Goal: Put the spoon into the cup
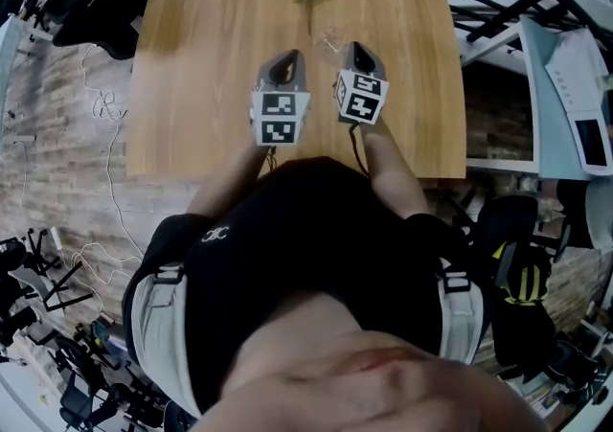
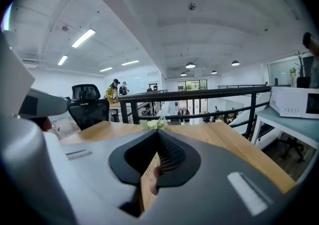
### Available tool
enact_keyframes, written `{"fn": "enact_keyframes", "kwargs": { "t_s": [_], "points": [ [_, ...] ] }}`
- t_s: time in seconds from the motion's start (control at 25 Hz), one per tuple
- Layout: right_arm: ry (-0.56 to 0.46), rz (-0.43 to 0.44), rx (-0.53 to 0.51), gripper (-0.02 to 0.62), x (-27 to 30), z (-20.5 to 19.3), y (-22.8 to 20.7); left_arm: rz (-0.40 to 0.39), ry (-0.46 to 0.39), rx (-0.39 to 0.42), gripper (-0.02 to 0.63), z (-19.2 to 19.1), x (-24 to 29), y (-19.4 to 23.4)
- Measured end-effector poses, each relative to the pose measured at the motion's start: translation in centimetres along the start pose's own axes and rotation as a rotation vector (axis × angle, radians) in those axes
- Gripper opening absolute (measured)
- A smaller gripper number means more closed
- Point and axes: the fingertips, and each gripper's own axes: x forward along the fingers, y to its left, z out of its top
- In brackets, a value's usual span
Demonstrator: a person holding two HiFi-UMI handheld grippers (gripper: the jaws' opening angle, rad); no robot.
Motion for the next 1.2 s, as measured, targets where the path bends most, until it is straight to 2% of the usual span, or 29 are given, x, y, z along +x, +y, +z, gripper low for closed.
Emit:
{"fn": "enact_keyframes", "kwargs": {
  "t_s": [0.16,0.32,0.44,0.72,1.2],
  "points": [
    [-0.101,0.007,-0.022,-0.002,-2.9,2.5,0.4,-0.014,-0.009,-0.003,0.012,0.1,-0.2,-0.5],
    [-0.239,0.030,0.030,-0.002,-5.9,5.1,0.5,-0.037,-0.024,-0.008,0.012,0.4,-0.2,-1.0],
    [-0.294,0.041,0.042,-0.002,-7.8,5.7,0.1,-0.055,-0.028,-0.006,0.012,0.3,-0.2,-1.7],
    [-0.290,0.034,0.039,-0.002,-9.1,4.6,0.2,-0.108,-0.034,0.004,0.012,0.2,0.1,-3.1],
    [-0.247,0.051,0.029,-0.002,-9.0,3.8,0.8,-0.138,-0.038,0.004,0.012,0.4,0.3,-3.8]
  ]
}}
